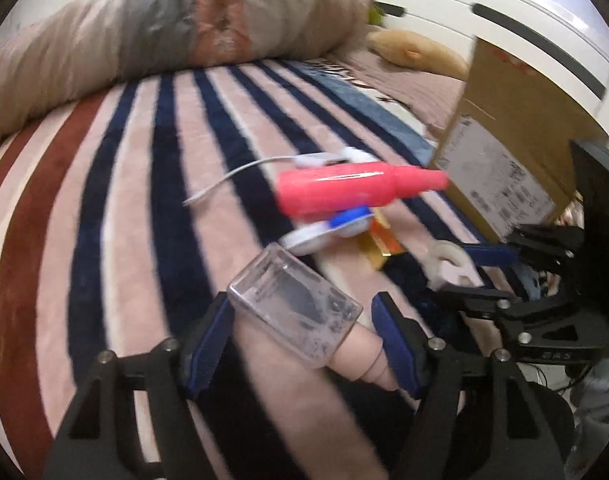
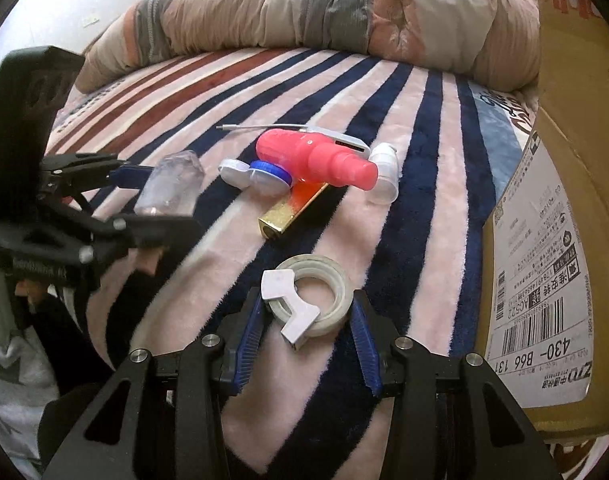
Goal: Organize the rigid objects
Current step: 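Grasp the clear bottle with the left gripper while the right gripper holds the tape, then drop the clear bottle and tape into the box, opening both grippers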
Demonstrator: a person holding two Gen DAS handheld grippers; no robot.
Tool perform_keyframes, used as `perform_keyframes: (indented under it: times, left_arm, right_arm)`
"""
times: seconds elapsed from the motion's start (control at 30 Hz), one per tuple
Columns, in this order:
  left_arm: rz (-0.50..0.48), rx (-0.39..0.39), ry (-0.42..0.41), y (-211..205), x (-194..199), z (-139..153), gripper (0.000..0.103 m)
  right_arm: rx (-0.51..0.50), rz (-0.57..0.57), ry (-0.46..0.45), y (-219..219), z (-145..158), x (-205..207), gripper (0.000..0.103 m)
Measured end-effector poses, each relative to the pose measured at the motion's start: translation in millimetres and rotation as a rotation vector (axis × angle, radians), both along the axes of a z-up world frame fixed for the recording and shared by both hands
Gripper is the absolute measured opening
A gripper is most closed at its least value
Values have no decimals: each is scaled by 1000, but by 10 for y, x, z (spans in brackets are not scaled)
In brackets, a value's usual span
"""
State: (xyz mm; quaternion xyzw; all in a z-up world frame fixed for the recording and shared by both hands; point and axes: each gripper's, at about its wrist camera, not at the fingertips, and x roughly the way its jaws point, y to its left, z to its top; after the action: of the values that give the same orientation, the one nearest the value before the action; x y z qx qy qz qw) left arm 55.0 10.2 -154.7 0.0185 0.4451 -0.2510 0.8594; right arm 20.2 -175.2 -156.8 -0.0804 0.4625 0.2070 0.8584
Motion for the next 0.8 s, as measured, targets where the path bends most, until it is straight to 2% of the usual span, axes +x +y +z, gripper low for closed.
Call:
perform_keyframes:
  times: [0.27, 0.33, 0.53, 0.63, 0.8]
  left_arm:
    - [80, 27, -7, -44, 101, -98, 69]
    - [99, 47, -15, -38, 125, -109, 54]
    - [95, 36, -12, 21, 107, -48, 54]
    - [113, 31, -30, 72, 50, 81, 54]
    - [131, 34, -109, 132, -71, 531, 54]
  right_arm:
    - [-3, 0, -21, 62, -62, 92, 39]
    - [-6, -1, -31, 78, -51, 81, 39]
    - [13, 14, -79, 111, 164, -20, 39]
    - [39, 27, -111, 143, 346, -92, 39]
    - [92, 53, -188, 163, 727, -196, 39]
